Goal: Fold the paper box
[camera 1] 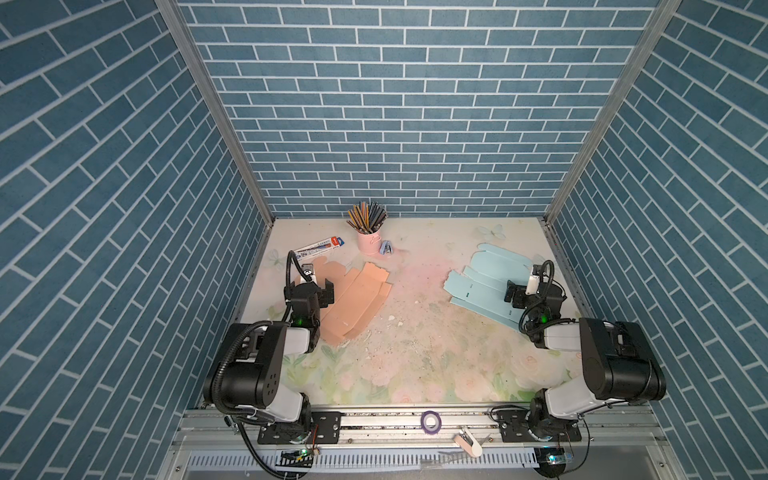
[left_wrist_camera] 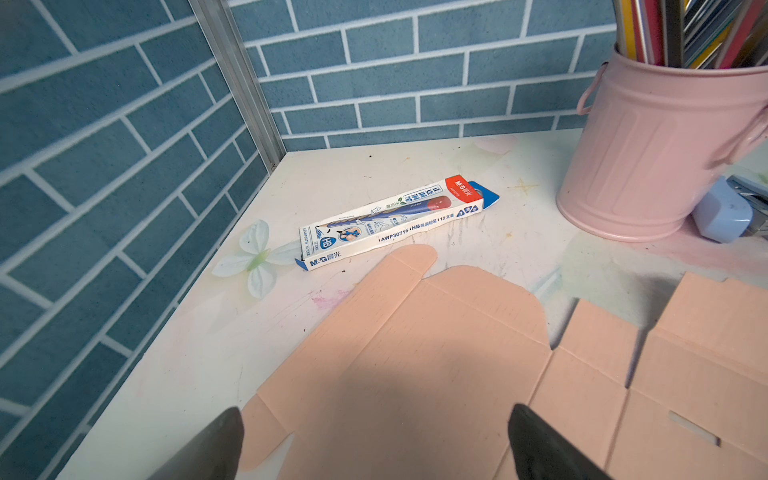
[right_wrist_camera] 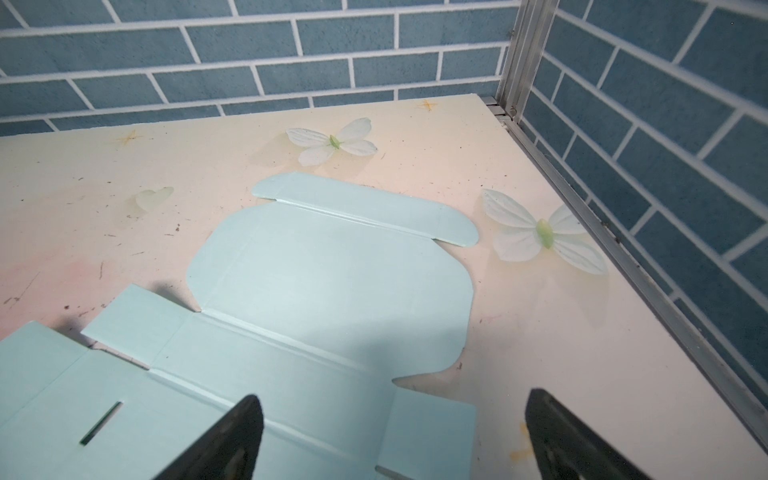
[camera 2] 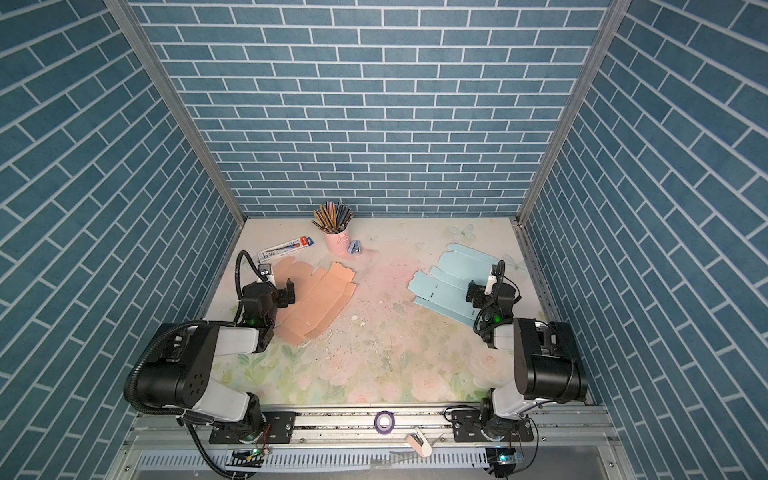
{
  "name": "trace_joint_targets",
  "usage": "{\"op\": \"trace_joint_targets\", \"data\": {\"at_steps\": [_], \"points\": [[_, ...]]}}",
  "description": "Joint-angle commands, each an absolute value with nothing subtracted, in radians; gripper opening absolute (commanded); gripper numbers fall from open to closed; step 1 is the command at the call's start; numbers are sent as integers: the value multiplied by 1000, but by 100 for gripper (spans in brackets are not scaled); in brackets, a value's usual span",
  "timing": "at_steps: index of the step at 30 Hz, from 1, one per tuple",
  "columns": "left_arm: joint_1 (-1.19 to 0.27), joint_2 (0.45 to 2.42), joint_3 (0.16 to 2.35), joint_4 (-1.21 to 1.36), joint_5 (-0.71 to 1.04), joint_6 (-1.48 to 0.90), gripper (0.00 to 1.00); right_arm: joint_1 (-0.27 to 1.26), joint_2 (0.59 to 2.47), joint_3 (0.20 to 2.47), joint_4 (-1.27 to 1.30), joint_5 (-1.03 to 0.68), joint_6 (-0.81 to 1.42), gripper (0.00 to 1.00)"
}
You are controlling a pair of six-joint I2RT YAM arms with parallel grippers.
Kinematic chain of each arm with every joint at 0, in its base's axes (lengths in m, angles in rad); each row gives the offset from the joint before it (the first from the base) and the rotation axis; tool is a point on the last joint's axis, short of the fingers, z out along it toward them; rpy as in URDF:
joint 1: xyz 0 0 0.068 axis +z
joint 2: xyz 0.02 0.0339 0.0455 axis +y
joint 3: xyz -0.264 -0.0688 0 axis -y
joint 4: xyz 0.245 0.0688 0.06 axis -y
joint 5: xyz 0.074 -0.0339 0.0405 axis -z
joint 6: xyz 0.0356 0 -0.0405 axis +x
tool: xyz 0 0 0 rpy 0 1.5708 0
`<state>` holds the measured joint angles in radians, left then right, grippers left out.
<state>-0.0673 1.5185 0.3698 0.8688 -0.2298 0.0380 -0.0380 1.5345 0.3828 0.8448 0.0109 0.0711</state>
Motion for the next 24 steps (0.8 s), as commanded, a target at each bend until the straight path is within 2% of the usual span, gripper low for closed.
{"op": "trace_joint_targets", "data": {"at_steps": [1,8,13,22,24], "points": [[-61,1523,382,868,-228,43,99,-38,1540,399,849,4,38,98],[-61,1519,376,876,-225,42,99,-38,1531,397,846,13,40,98],[-63,1461,357,861,-169,66,99,-38,1435,444,673,-10,32,98],[-76,1246,466,455,-221,-16,99,-1,1267,481,425,3,97,99],[-92,1202,515,321,-207,-35,99,65,1227,529,295,108,80,99]]}}
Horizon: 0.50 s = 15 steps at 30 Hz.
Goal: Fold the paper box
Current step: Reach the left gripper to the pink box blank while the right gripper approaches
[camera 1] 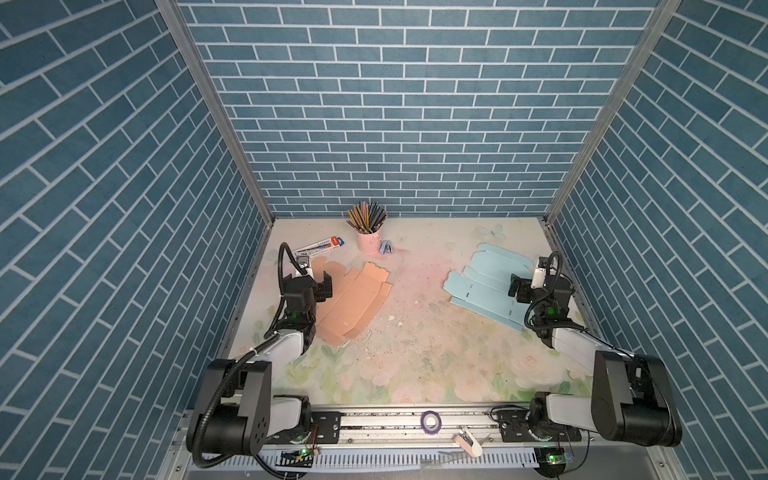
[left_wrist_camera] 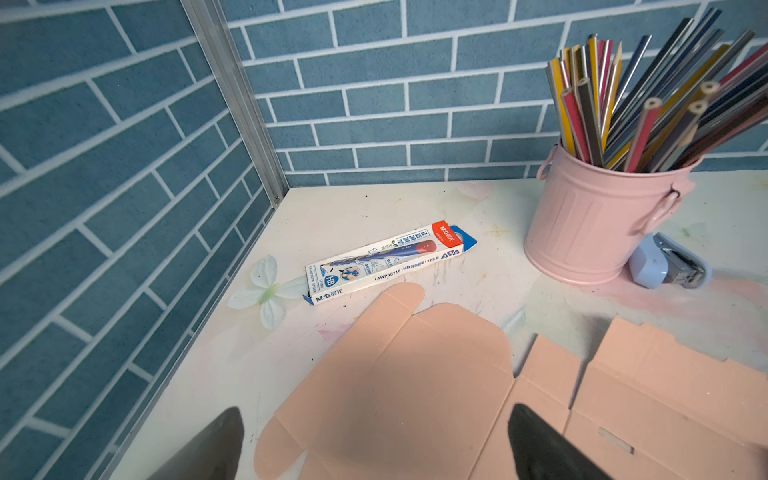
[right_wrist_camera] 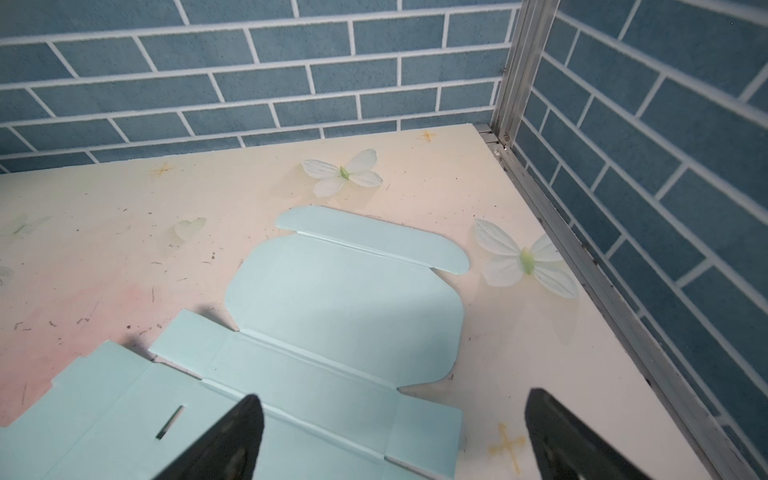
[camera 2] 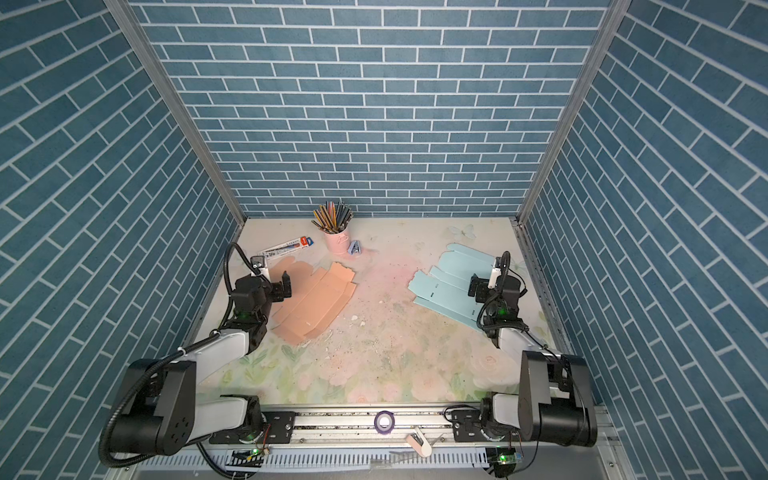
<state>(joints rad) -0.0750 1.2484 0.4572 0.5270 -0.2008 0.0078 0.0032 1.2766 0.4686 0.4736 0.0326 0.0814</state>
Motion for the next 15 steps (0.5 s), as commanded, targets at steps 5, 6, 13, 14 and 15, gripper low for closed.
{"op": "trace_joint_targets", "data": {"at_steps": [5,6,13,14,15], "points": [[-115,1143,706,-128,-166,-316,99,139,1180,722,-130,170,303,96],[-119,1153,742,-188,-112,-338,99,156,1181,755,-177,127,329,96],[-164,1304,804,-318,273,-352,99,415,1273,937,-357,-5,435,99],[-167,1332,804,-315,321,-345,99,440,1297,960,-377,-33,442,99],[-174,1347,801,-302,345,-337,99,461,1315,969,-384,-51,448,98]]}}
